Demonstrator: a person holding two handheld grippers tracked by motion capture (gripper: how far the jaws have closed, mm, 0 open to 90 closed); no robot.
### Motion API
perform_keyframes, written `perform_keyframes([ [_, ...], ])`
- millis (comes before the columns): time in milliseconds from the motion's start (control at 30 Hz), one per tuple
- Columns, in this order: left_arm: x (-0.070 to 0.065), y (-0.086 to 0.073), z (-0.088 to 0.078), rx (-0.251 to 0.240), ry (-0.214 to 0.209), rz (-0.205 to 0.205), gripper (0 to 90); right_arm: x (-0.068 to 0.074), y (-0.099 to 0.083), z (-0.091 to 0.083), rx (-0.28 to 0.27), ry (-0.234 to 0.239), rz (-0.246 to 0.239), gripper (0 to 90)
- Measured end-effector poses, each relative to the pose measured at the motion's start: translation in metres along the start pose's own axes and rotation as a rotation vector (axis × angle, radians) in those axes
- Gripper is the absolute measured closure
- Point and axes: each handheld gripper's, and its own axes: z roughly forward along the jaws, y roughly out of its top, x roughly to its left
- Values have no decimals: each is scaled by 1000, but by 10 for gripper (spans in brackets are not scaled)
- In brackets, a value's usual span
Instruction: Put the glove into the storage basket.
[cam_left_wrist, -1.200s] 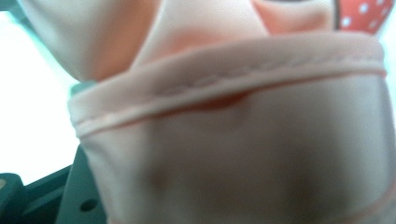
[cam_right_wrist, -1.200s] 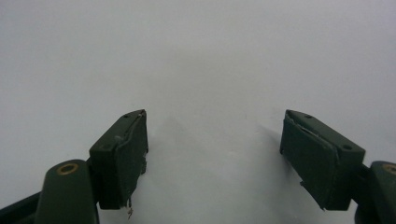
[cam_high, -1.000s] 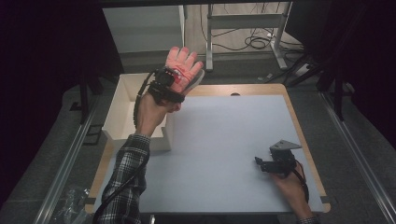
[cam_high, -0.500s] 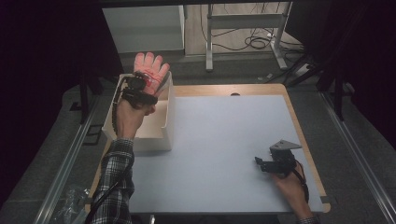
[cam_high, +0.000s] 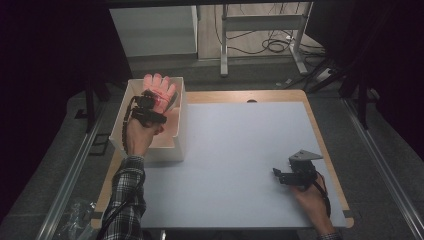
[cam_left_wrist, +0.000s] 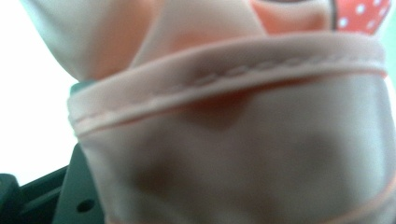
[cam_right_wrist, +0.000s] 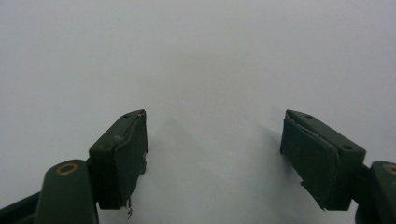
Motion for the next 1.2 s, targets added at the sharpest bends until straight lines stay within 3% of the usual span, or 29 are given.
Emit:
perform_keyframes([
  [167, -7, 0, 19, 51, 6, 4, 374, 0, 0, 0, 0, 1, 1, 234],
  [433, -11, 5, 37, 135, 39, 2, 367, 0, 0, 0, -1, 2, 1, 234],
  [767, -17, 10, 57, 257, 44, 0, 333, 0, 0, 0, -1, 2, 1, 233],
  [867, -18, 11, 61, 288, 50, 6, 301, 0, 0, 0, -1, 2, 1, 233],
  [1000, -17, 12, 66, 330, 27, 8, 219, 0, 0, 0, -1, 2, 1, 233],
  [1200, -16, 11, 65, 335, -9, 7, 101, 0, 0, 0, -1, 2, 1, 233],
])
